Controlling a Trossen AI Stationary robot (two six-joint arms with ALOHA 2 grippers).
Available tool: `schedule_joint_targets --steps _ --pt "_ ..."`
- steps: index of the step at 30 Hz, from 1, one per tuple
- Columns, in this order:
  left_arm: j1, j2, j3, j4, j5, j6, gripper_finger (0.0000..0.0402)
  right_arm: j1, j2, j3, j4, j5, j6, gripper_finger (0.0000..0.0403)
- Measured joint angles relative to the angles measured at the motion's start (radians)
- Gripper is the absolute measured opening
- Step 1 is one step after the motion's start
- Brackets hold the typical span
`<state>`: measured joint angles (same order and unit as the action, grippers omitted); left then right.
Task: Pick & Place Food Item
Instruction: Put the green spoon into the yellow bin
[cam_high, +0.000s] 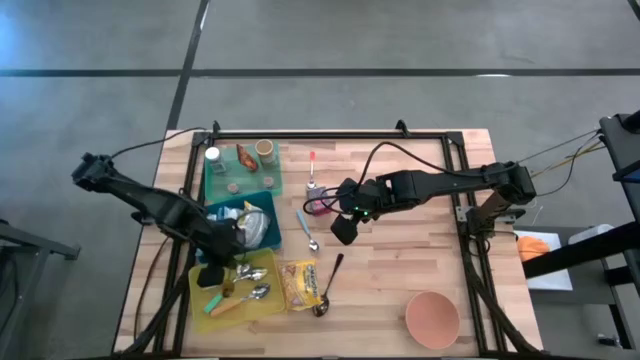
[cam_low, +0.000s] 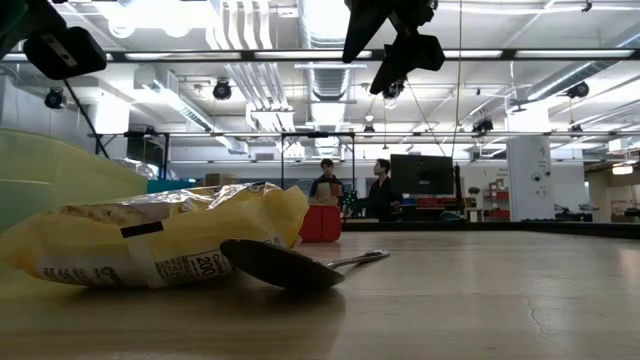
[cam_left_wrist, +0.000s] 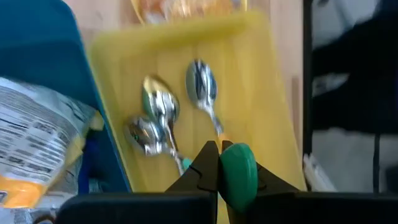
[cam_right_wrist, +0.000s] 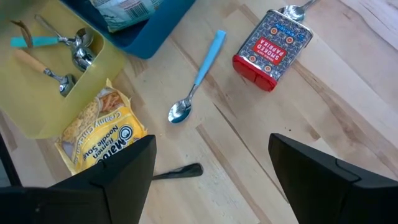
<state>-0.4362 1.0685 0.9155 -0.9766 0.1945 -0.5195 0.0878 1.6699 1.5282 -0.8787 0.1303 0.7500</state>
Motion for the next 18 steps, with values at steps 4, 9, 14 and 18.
schedule_joint_targets --steps 4,9,14,18 --pt "0.012 0.114 0.053 -0.061 0.085 0.062 0.0006 0.006 0.000 0.000 0.000 -0.003 0.002 0.0309" --pt "0.060 0.234 0.106 -0.114 0.192 0.125 0.0006 0.022 0.000 0.000 0.000 -0.003 0.002 0.0309" --pt "0.111 0.330 0.130 -0.124 0.200 0.175 0.0006 0.042 0.000 -0.001 0.000 -0.003 0.002 0.0309" --pt "0.132 0.392 0.128 -0.128 0.226 0.211 0.0006 0.059 0.000 -0.001 -0.002 -0.003 0.000 0.0309"
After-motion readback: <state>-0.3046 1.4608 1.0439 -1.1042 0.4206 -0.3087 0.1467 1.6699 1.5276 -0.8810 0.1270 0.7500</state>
